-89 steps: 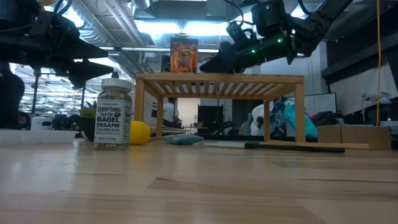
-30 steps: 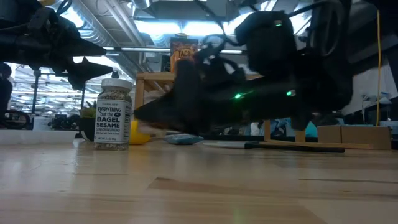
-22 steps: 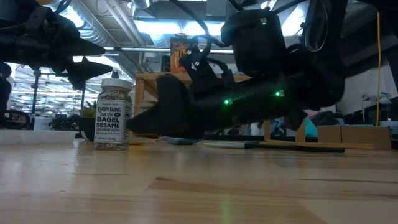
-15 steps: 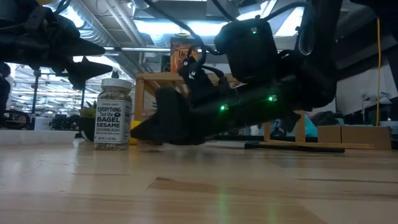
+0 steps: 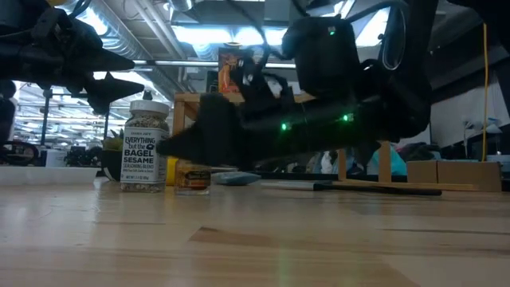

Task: Shelf spices
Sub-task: Remove the brown seasoning bottle from the shelf, then remove the orange seasoning bag from the shelf

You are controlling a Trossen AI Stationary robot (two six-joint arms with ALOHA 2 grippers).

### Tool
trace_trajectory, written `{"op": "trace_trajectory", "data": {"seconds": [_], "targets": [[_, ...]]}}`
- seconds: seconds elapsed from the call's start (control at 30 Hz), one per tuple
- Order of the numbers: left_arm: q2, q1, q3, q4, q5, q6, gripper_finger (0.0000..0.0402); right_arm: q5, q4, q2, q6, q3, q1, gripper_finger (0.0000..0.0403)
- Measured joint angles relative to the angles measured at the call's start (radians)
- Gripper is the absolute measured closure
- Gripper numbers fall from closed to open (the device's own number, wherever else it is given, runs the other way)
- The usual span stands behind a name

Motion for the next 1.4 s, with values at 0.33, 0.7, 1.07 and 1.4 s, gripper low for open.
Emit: {"op": "trace_trajectory", "data": {"seconds": [0.33, 0.7, 1.07, 1.4], "targets": [[0.0, 0.0, 0.0, 0.001, 0.008, -0.002, 0.0144, 0.001, -0.014, -0.068, -0.056, -0.004, 0.001, 0.01], [0.0, 0.0, 0.0, 0.0, 0.008, -0.002, 0.0144, 0.003, -0.036, -0.23, -0.219, -0.063, 0.001, 0.01], [0.0, 0.0, 0.0, 0.001, 0.008, -0.003, 0.0144, 0.206, -0.408, -0.38, -0.293, -0.065, 0.001, 0.01], [0.0, 0.0, 0.0, 0.001, 0.008, -0.011, 0.0144, 0.555, -0.597, -0.585, -0.577, -0.065, 0.0, 0.01]]}}
